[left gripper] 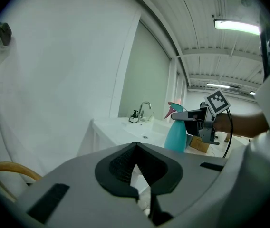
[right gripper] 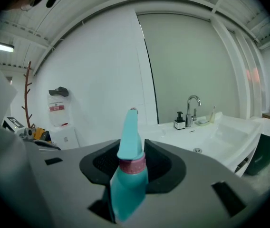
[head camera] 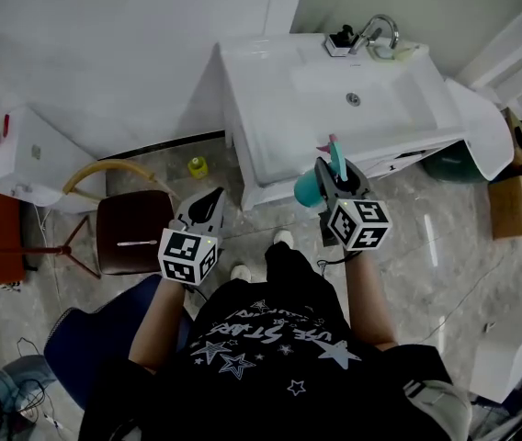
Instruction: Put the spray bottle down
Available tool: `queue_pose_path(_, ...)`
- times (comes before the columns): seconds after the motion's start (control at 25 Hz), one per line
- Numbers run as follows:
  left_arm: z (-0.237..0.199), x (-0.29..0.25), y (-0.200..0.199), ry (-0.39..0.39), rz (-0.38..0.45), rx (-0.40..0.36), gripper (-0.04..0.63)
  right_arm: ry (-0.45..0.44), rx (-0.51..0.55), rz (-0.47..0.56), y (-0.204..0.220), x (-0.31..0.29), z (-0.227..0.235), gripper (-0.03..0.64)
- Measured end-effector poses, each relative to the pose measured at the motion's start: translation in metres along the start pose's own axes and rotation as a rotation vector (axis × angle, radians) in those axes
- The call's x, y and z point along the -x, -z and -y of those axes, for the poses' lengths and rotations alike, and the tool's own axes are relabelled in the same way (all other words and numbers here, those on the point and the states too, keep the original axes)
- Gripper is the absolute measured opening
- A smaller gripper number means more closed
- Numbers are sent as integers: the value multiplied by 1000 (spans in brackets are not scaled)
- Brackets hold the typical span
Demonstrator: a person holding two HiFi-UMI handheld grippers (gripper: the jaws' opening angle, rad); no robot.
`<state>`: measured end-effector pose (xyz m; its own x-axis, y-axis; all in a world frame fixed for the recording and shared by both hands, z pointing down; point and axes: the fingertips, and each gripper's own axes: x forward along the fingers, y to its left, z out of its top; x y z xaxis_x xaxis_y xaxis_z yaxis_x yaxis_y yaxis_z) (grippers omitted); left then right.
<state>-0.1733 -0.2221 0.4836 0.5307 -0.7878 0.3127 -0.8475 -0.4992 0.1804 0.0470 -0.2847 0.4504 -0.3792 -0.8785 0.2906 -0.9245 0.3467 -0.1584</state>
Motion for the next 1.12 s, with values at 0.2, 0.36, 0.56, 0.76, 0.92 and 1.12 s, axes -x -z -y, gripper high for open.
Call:
queue_pose_path(0.2,-9,-16,-4,-39,1,11,15,-24,17,10,-10,-35,15,153)
queue_pose_path(0.36,-23,-39,-14,-104,-4,16,15,-55,9,18,-20,-75,35,153)
queue_pose_path(0.56,-35,-85,-33,-163,-7,19,15,-102,22,19,-36,-131,66,153)
queue_pose_path(0.76,-43,-119,-50,-203,1,20,15,-171,32,10,-51,-185,81,153)
queue_pose_path(0.92,-54,-138,-63,-264,8,30,15,-221,55,11,-58,-218,85,153)
queue_pose_path(1.12,-65,-149,-71,-325,5,39,15,-271,146,-4,-52,-252,77,153)
